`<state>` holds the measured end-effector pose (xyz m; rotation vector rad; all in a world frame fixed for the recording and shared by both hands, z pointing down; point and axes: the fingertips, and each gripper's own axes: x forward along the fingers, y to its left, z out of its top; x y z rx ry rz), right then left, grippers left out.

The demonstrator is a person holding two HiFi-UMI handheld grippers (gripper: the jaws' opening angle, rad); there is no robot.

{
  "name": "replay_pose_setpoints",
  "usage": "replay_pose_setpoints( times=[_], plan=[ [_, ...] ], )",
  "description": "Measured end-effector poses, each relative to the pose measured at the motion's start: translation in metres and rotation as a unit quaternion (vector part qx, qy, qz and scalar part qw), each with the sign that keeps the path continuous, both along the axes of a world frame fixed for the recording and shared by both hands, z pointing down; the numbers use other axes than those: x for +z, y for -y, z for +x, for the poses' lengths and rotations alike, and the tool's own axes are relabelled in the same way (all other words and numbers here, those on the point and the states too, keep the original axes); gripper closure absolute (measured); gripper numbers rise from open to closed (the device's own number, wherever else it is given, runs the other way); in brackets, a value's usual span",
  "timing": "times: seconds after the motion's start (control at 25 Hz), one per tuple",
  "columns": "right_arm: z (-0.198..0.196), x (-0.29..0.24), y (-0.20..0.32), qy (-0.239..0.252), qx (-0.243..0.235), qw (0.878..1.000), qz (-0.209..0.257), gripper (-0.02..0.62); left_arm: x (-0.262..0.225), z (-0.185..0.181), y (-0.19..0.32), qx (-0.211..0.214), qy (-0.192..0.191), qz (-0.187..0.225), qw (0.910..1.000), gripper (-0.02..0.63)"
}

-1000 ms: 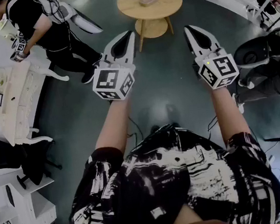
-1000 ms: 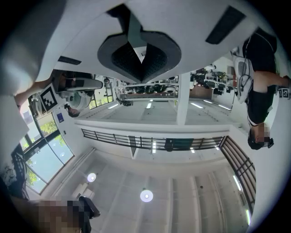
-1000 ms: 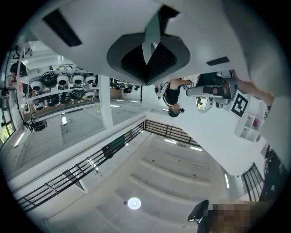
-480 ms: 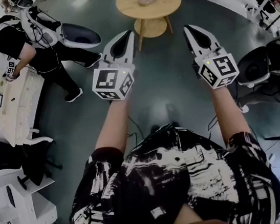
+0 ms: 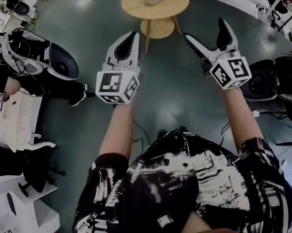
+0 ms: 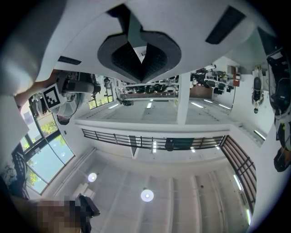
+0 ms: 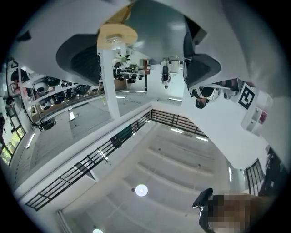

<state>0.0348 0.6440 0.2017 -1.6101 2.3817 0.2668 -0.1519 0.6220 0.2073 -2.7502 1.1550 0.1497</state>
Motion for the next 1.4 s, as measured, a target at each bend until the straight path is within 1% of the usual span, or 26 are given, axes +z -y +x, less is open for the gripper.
replay_pose_setpoints(
  times=[0.24,0.44,0.64,0.8,1.04,1.24,1.4],
  plan=[
    [0.002,-0.002,0.004,-0.009,-0.002,1.0,-0.007,0.02,-0.004,0.0,0.004,-0.001,0.0,0.0,1.0,0.606],
    [0.004,0.01,0.006,-0.018,-0.003,1.0,-0.014,0.02,0.004,0.0,0.006,-0.006,0.001,-0.002,1.0,0.606],
    [0.021,0.013,0.005,-0.023,-0.002,1.0,-0.017,0.02,0.004,0.012,0.006,-0.014,0.001,-0.005,0.9999,0.606],
    [0.031,0.013,0.01,-0.034,-0.011,0.999,-0.02,0.021,0.004,0.022,0.011,-0.025,-0.002,-0.007,0.9997,0.606],
    [0.059,0.014,0.016,-0.037,-0.024,0.999,-0.019,0.021,0.004,0.046,0.014,-0.044,-0.004,-0.007,0.999,0.606],
    [0.081,0.017,0.037,-0.042,-0.027,0.999,-0.022,0.021,0.007,0.06,0.028,-0.055,0.005,-0.012,0.9984,0.606],
    [0.08,0.024,0.058,-0.044,-0.03,0.998,-0.025,0.021,0.01,0.057,0.051,-0.06,0.006,-0.012,0.9981,0.606]
  ],
)
